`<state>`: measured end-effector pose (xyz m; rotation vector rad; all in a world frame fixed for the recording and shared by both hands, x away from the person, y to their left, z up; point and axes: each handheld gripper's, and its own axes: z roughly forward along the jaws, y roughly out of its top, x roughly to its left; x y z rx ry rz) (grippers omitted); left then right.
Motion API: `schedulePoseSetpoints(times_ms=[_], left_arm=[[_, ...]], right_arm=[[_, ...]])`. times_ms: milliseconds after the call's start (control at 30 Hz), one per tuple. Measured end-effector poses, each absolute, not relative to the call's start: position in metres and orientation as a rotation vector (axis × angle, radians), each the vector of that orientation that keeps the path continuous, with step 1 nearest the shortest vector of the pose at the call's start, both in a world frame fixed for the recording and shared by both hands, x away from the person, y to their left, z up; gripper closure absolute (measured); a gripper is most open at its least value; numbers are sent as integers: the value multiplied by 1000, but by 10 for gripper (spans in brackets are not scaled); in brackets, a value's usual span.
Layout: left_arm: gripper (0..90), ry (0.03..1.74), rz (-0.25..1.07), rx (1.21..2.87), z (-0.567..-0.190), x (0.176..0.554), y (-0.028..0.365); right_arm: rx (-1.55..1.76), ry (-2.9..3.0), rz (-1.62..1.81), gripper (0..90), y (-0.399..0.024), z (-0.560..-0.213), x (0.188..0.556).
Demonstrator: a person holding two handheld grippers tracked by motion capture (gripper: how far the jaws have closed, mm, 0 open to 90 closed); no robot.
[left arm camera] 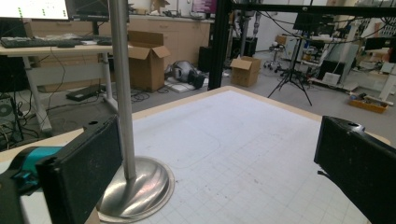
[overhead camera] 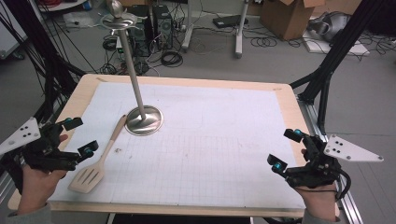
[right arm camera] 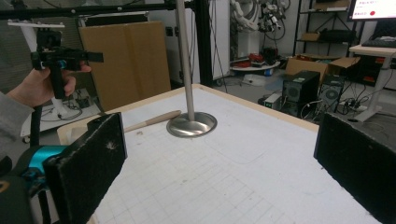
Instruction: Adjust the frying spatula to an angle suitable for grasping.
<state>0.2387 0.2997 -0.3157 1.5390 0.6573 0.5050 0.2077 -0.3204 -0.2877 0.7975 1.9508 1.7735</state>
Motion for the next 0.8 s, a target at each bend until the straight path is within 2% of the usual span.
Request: schedulePoseSetpoints(times_ms=[533, 667, 800], left_arm=[[17, 679, 494, 1530, -320, 246, 301], [17, 684, 557, 1519, -319, 245, 298], [17, 712, 557, 1517, -322, 246, 300]], right_arm=[[812, 1963, 1761, 12, -320, -292, 211], [828, 1960, 1756, 12, -323, -294, 211], [863, 1947, 1745, 13, -324, -292, 209]])
